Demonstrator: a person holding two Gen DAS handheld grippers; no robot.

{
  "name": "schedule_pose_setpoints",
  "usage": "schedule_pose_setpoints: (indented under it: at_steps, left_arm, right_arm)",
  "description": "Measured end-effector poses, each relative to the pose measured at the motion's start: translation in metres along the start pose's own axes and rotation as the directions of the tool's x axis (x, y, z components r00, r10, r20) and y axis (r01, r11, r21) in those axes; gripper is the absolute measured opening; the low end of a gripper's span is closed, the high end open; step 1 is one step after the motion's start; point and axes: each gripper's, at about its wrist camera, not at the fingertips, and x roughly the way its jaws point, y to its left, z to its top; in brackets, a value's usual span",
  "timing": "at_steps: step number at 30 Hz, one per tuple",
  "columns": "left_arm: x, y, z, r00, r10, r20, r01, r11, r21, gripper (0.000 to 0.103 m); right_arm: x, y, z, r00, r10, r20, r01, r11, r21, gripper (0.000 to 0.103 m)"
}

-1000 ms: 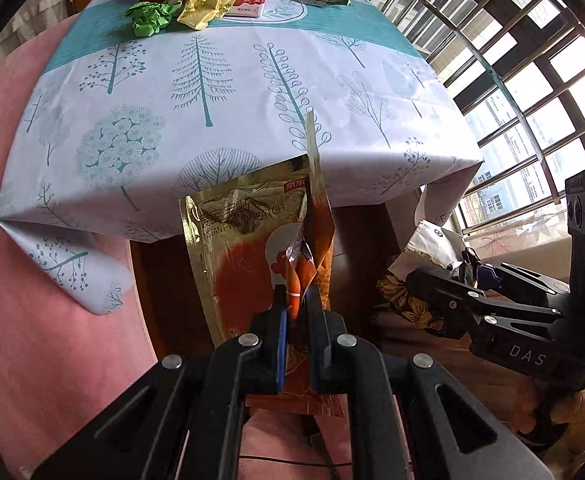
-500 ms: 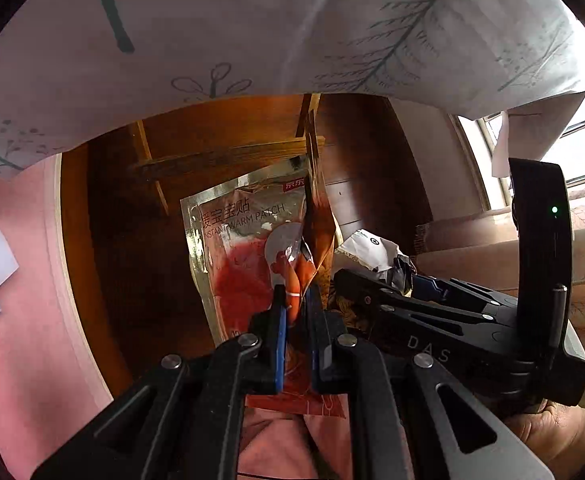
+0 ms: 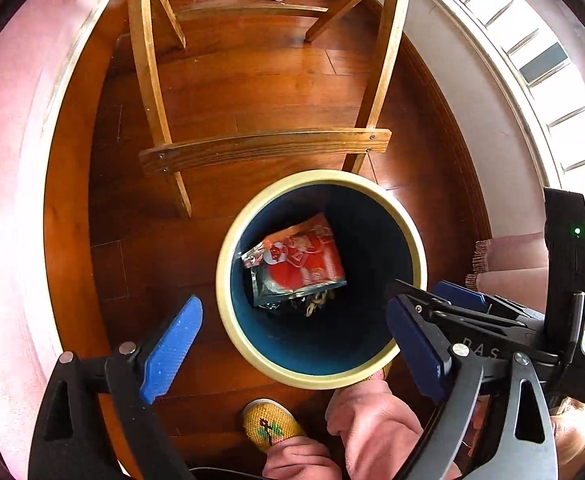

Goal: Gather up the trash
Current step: 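Open both grippers to drop the wrapper and bag into the bin, then raise both tools back over the table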

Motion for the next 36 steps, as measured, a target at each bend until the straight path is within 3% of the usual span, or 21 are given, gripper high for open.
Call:
schedule_pose_setpoints:
  at_steps: [10,22,31,36]
  left_arm:
    - [-0.077,0.002,0.0,0.996,0.036,0.082,-0.036,0.999,-0.004,0.093]
    - [-0.248,-0.029,0.003,0.984,0.047,0.173,-0.058,0.997,0.059,0.093]
    - [-0.362,-0.038,0.007,0.961,0.093,0.26,-0.118,0.99,0.083,0.093]
    - [-0.407,-0.035,0.011,0.942,0.106,0.318,-0.129,0.99,0.054,0.093]
  right_arm:
    - [-0.072,0.023,0.004,0.998,-0.006,0.062,0.006,1.0,0.001,0.076]
    - [-0.222,0.078,-0.015,0.99,0.051,0.129,-0.043,0.997,-0.062,0.076]
    - [-0.333,0.131,-0.034,0.967,0.104,0.233,-0.061,0.981,-0.185,0.076]
    - [-0.385,0.157,-0.034,0.94,0.132,0.315,-0.05,0.965,-0.256,0.076]
